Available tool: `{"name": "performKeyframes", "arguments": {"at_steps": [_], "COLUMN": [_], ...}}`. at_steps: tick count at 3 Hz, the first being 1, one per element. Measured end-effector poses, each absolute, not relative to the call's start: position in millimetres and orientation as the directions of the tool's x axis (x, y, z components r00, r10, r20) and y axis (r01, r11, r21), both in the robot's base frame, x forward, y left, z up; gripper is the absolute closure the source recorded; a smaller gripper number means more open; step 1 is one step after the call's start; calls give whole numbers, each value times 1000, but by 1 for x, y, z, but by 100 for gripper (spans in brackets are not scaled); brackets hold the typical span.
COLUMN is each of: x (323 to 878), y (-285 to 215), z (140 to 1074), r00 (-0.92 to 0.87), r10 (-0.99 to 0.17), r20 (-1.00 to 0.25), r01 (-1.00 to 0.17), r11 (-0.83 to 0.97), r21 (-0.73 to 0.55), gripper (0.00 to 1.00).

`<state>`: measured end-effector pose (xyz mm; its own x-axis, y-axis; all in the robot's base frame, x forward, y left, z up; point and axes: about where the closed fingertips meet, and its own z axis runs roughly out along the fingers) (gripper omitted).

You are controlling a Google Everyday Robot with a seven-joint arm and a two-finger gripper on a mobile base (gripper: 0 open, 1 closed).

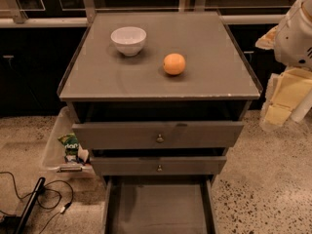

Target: Place orange into bottom drawer

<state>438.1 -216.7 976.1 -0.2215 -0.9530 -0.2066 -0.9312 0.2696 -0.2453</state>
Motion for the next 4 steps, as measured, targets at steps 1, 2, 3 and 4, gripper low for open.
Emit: {"name": "performKeyframes", "arguments": {"at_steps": [1, 2, 3, 4], "x": [438, 456, 495, 535], "y": [-217, -205, -180, -159], "z": [976, 972, 962, 948], "r00": [-222, -180, -87, -21], "r10": [-953, -954, -942, -909], "r20": [-207, -241, -324, -416], "r01": [-931, -932, -938, -941], "r11": [270, 244, 187, 158], "r21": [-245, -269, -293, -299], "gripper": [0, 0, 0, 0]}}
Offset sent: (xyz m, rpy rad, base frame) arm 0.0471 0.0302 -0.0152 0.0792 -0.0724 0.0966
